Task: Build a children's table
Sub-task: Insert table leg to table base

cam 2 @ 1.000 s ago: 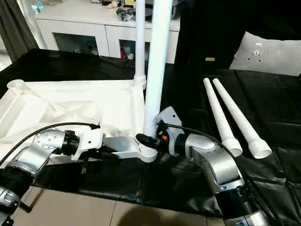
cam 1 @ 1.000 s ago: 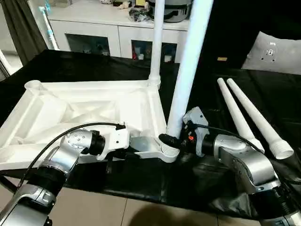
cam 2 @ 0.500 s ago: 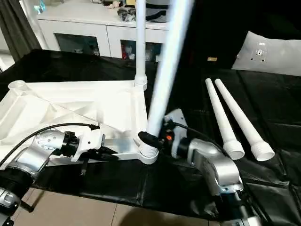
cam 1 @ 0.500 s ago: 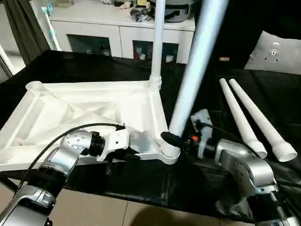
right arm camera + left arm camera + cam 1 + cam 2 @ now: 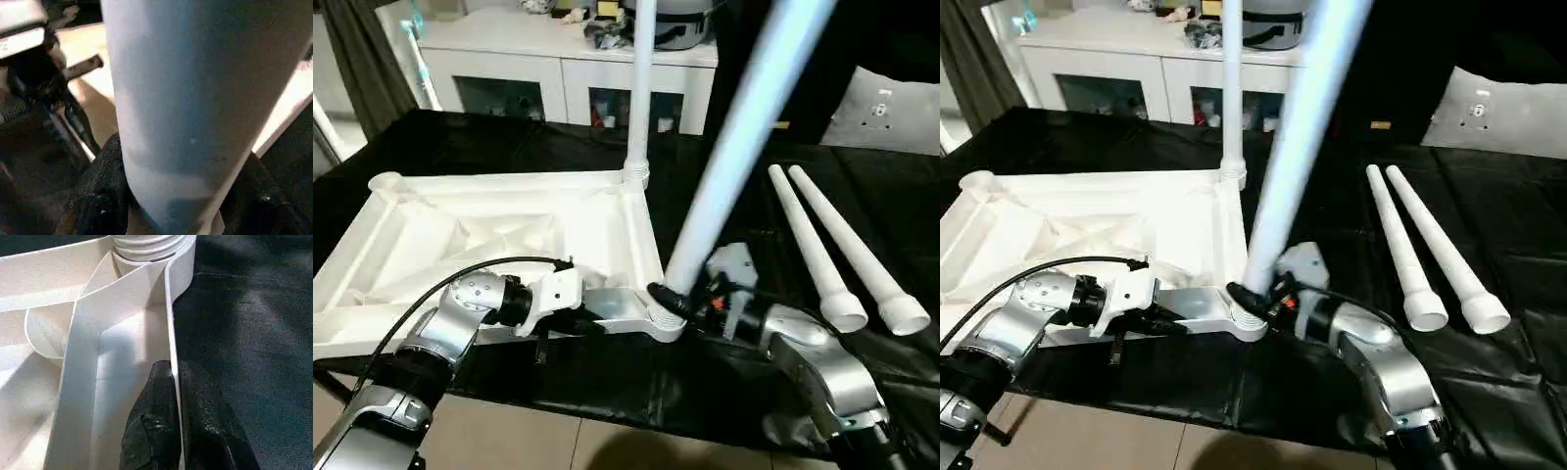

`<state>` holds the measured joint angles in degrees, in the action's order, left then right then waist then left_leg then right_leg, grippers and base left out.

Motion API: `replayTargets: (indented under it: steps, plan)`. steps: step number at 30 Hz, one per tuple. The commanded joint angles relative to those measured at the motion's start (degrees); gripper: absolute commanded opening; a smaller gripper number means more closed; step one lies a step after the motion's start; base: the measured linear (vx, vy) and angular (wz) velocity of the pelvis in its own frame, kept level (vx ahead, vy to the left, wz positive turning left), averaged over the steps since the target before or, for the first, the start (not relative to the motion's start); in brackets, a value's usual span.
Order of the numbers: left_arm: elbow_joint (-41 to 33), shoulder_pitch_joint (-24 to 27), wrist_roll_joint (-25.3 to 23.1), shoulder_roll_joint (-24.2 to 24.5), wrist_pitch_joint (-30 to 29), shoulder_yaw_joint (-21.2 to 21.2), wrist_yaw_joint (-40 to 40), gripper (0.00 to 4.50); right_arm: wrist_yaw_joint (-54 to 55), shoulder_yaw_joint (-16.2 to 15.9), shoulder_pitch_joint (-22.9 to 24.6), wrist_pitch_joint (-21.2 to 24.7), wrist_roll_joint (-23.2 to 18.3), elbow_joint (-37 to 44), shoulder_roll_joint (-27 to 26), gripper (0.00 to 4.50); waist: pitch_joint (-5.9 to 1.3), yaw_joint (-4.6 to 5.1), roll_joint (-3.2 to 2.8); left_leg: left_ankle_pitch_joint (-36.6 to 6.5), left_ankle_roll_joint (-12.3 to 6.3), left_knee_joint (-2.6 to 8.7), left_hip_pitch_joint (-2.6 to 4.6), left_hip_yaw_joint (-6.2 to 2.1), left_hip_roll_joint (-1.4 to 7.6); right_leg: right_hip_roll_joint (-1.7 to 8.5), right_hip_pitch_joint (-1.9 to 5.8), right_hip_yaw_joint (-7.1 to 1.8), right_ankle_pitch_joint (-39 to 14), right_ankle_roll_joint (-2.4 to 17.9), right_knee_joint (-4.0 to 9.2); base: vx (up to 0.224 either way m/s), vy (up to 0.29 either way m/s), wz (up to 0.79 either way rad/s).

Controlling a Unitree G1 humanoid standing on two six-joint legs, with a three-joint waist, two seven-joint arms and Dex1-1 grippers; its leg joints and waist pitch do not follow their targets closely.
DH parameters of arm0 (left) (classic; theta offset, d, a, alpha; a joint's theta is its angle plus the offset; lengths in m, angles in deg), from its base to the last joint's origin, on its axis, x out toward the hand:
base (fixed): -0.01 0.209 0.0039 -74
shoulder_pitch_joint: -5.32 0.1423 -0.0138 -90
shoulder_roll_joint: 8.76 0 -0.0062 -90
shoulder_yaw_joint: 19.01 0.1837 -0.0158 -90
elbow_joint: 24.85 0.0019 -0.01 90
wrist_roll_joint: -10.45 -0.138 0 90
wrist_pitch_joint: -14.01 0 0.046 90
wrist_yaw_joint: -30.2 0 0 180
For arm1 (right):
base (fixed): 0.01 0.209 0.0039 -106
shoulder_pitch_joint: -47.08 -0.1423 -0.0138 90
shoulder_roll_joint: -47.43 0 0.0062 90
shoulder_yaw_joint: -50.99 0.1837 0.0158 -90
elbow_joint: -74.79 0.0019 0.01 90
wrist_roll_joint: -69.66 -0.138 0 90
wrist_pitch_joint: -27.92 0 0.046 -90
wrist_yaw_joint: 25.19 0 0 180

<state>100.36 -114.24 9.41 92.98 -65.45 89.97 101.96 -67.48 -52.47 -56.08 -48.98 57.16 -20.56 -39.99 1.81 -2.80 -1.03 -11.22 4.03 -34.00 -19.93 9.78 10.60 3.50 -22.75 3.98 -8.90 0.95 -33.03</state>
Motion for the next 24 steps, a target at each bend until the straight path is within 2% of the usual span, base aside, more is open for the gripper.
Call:
replayTargets:
  steps: [1,5,6,12,13,15,20,21,22,23,24]
  plan:
    - [-0.19,-0.66,1.12,-0.4,1.29,-1.3,-0.8,0.0,0.52,-2.54,2.81,2.94,5.52,-7.64,1.98,1.92,-1.98,0.36,0.34,-20.52,-0.77,4.36,0.72,-1.11,1.75,4.67,1.11,-2.07,-38.88,1.92,6.32,0.0,0.0,0.0]
    - [-0.54,-0.34,1.0,-0.21,1.3,-1.46,-0.76,0.0,-0.39,-3.78,2.8,2.46,5.8,-9.02,2.26,1.92,-2.08,0.6,0.39,-22.18,-0.78,4.62,0.76,-1.32,1.99,4.57,1.09,-2.0,-37.48,2.39,6.16,0.0,0.0,0.0]
    - [-0.67,-0.2,0.99,-0.13,1.31,-1.5,-0.72,0.0,-0.64,-4.1,2.83,2.06,6.05,-9.57,2.35,1.92,-1.97,0.74,0.57,-23.01,-0.75,4.72,0.73,-1.36,1.99,4.53,1.1,-2.01,-37.34,2.51,6.2,0.0,0.0,0.0]
    - [-0.84,-0.46,1.43,-0.01,2.4,-1.66,0.52,0.0,-3.42,-4.25,1.1,1.37,5.08,-11.97,2.16,1.92,-1.56,1.48,0.68,-27.79,-0.38,4.39,1.73,-1.71,1.67,4.6,0.48,-1.39,-43.38,0.96,7.07,0.0,0.0,0.0]
    - [-0.72,-0.78,1.5,-0.02,2.55,-1.61,0.91,0.0,-4.23,-4.47,0.77,1.45,4.93,-12.01,2.32,1.92,-1.61,1.66,0.71,-28.25,-0.39,4.35,1.77,-1.8,1.63,4.64,0.57,-1.27,-43.57,0.86,7.19,0.0,0.0,0.0]
    - [-0.45,-1.42,1.53,-0.03,2.7,-1.51,1.55,0.0,-5.68,-5.0,0.35,1.8,4.49,-11.91,2.71,1.92,-1.57,1.61,0.72,-27.99,-0.42,4.77,1.52,-1.91,1.91,4.64,0.81,-1.62,-41.42,1.6,6.78,0.0,0.0,0.0]
    - [3.07,-6.17,1.48,-0.94,3.31,-1.77,2.6,0.0,-12.04,-7.71,-0.33,4.62,3.36,-10.59,5.0,1.92,-1.11,1.35,0.85,-27.19,-1.09,4.99,1.65,-1.62,1.93,4.55,0.58,-2.21,-39.52,2.59,6.64,0.0,0.0,0.0]
    - [3.57,-6.89,1.55,-1.15,3.32,-1.86,2.71,0.0,-12.82,-8.05,-0.36,5.25,3.32,-10.4,5.33,1.92,-1.21,1.21,0.86,-26.57,-1.16,5.01,1.57,-1.64,1.94,4.63,0.82,-2.27,-39.04,2.91,6.45,0.0,0.0,0.0]
    - [4.1,-7.64,1.57,-1.37,3.35,-1.91,2.81,0.0,-13.51,-8.37,-0.4,5.83,3.31,-10.23,5.63,1.92,-1.13,1.14,0.98,-25.66,-1.24,5.27,1.18,-1.69,2.13,4.75,1.1,-2.41,-37.92,3.24,6.26,0.0,0.0,0.0]
    - [4.8,-8.67,1.58,-1.71,3.47,-1.98,3.01,0.0,-14.16,-8.6,-0.48,6.57,3.3,-10.13,5.86,1.92,-0.99,1.12,1.27,-25.31,-1.33,5.35,1.21,-1.61,2.21,4.69,0.96,-2.52,-37.34,3.4,6.28,0.0,0.0,0.0]
    - [5.23,-9.28,1.57,-1.92,3.56,-2.02,3.15,0.0,-14.54,-8.7,-0.54,6.96,3.3,-10.11,5.97,1.92,-1.16,0.97,1.18,-24.4,-1.4,5.42,1.18,-1.6,2.29,4.73,1.16,-2.71,-35.28,4.17,5.89,0.0,0.0,0.0]
